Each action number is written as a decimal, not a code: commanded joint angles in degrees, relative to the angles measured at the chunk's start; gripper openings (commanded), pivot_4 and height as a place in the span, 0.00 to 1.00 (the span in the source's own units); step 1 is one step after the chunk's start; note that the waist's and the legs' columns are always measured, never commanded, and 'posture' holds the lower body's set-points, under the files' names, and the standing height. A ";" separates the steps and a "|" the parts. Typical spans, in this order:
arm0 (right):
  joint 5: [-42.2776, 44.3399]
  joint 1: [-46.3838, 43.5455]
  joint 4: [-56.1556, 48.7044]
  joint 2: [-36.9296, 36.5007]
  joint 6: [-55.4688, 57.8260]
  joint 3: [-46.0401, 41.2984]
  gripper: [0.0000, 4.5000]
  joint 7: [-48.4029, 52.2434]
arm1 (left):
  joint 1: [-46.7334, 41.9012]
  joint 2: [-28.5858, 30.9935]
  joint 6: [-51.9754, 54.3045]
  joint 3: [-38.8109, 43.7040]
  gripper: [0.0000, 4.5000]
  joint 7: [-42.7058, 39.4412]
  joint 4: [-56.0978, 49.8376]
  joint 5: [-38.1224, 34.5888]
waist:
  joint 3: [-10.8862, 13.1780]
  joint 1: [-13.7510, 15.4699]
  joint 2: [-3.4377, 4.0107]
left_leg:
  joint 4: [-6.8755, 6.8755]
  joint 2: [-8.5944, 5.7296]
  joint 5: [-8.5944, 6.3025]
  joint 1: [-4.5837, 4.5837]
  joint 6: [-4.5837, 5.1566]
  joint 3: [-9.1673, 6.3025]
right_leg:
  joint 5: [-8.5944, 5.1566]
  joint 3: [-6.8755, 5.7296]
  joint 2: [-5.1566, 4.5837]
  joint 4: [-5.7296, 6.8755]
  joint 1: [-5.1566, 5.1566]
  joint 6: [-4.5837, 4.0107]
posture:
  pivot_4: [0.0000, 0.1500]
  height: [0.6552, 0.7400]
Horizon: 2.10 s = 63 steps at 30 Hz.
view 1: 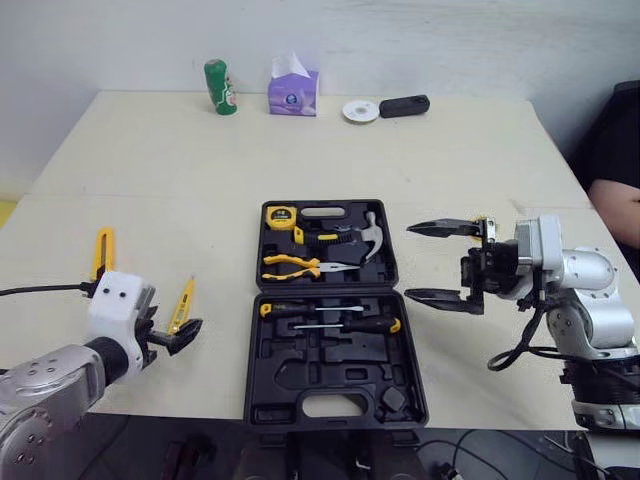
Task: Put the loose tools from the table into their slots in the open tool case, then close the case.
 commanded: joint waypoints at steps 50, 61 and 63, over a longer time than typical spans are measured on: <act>-1.38 6.29 -6.06 0.10 -1.26 -2.01 1.00 -1.20 | -1.84 -3.45 -16.64 -7.11 0.13 -11.46 12.19 17.94 | -0.09 0.43 0.09 | -0.02 0.00 0.00 0.04 -0.14 0.00 | 0.00 0.00 -0.04 0.03 0.01 0.00 | 1.00 1.00; -3.59 15.29 -2.23 -2.85 -7.90 -7.79 1.00 0.23 | -5.21 9.70 -43.62 -4.30 0.13 -43.30 15.74 9.37 | -0.01 0.21 -0.05 | -0.06 0.01 -0.04 -0.04 -0.02 0.01 | 0.00 -0.03 -0.04 -0.20 0.01 0.00 | 1.00 1.00; -3.69 16.08 -2.00 -3.06 -8.34 -8.17 1.00 0.19 | -7.69 11.93 -46.10 -7.85 0.13 -47.51 16.81 9.06 | -0.01 0.23 -0.04 | -0.04 0.01 -0.05 -0.05 -0.08 0.01 | 0.01 -0.03 -0.04 -0.19 0.01 0.00 | 1.00 1.00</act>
